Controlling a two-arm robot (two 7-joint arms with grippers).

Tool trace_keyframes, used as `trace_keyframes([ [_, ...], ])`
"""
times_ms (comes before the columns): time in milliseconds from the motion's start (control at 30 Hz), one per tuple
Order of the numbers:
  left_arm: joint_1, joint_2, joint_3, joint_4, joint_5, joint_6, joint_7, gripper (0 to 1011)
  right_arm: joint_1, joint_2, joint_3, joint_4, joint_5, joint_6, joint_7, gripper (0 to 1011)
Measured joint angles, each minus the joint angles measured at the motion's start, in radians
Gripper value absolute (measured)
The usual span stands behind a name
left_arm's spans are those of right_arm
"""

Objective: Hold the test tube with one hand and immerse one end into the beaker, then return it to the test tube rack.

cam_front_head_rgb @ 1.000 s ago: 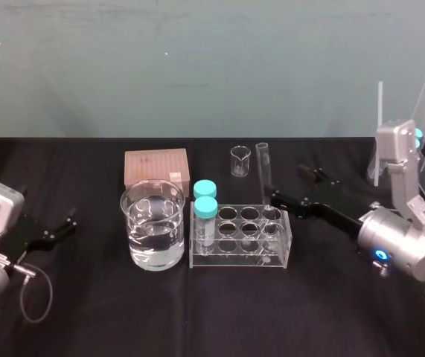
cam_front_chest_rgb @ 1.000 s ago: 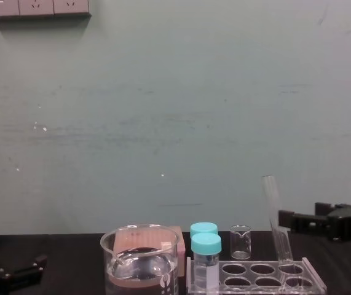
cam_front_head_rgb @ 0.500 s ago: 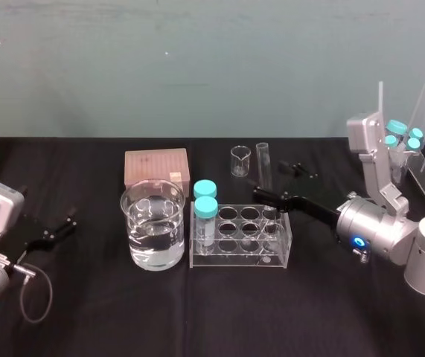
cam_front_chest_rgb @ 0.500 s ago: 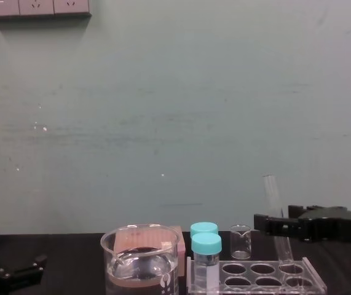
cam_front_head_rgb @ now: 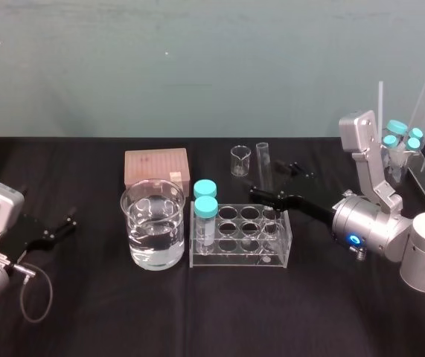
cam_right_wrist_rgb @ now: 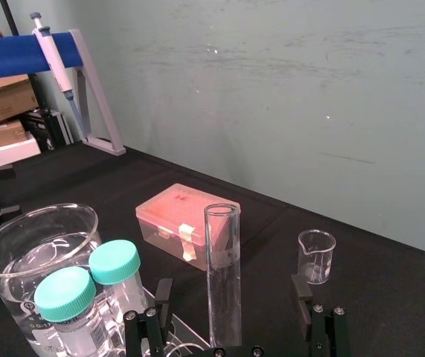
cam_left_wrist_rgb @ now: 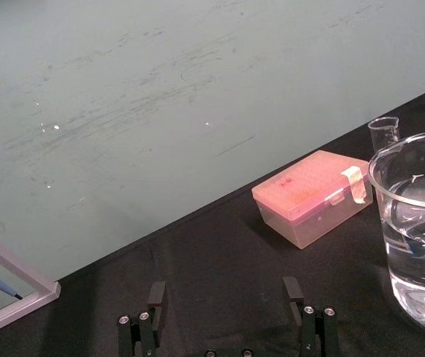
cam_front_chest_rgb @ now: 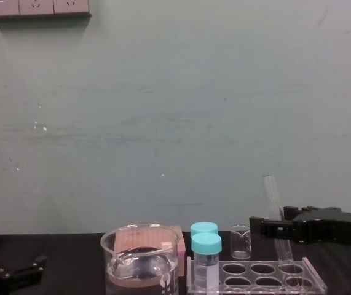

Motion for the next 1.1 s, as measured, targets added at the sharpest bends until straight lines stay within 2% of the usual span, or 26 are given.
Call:
trace_keyframes([
  [167, 0.000, 0.000, 0.000, 0.000, 0.000, 0.000, 0.000, 1000, -0.001, 0.001, 0.001, -0.002, 0.002, 0.000, 0.000, 982],
  [367, 0.000, 0.000, 0.000, 0.000, 0.000, 0.000, 0.000, 1000, -0.003, 0.001, 0.002, -0.003, 0.004, 0.000, 0.000, 863],
  [400, 0.000, 0.000, 0.000, 0.000, 0.000, 0.000, 0.000, 1000, -0.003, 0.002, 0.002, -0.004, 0.005, 0.000, 0.000, 804],
  [467, 0.000, 0.000, 0.000, 0.000, 0.000, 0.000, 0.000, 1000, -0.003, 0.002, 0.002, -0.004, 0.005, 0.000, 0.000, 768],
  [500, 0.000, 0.000, 0.000, 0.000, 0.000, 0.000, 0.000, 1000, -0.003, 0.002, 0.003, -0.004, 0.005, 0.000, 0.000, 712],
  [733, 0.000, 0.000, 0.000, 0.000, 0.000, 0.000, 0.000, 1000, -0.004, 0.002, 0.003, -0.005, 0.007, 0.001, 0.000, 490],
  [833, 0.000, 0.000, 0.000, 0.000, 0.000, 0.000, 0.000, 1000, -0.004, 0.003, 0.004, -0.005, 0.007, 0.001, -0.001, 429],
  [867, 0.000, 0.000, 0.000, 0.000, 0.000, 0.000, 0.000, 1000, -0.004, 0.003, 0.004, -0.005, 0.007, 0.001, -0.001, 347],
  [933, 0.000, 0.000, 0.000, 0.000, 0.000, 0.000, 0.000, 1000, -0.004, 0.003, 0.004, -0.006, 0.007, 0.001, -0.001, 333],
  [1000, 0.000, 0.000, 0.000, 0.000, 0.000, 0.000, 0.000, 1000, -0.005, 0.003, 0.004, -0.006, 0.008, 0.001, -0.001, 239],
  [1100, 0.000, 0.000, 0.000, 0.000, 0.000, 0.000, 0.000, 1000, -0.005, 0.003, 0.004, -0.006, 0.008, 0.001, -0.001, 228],
])
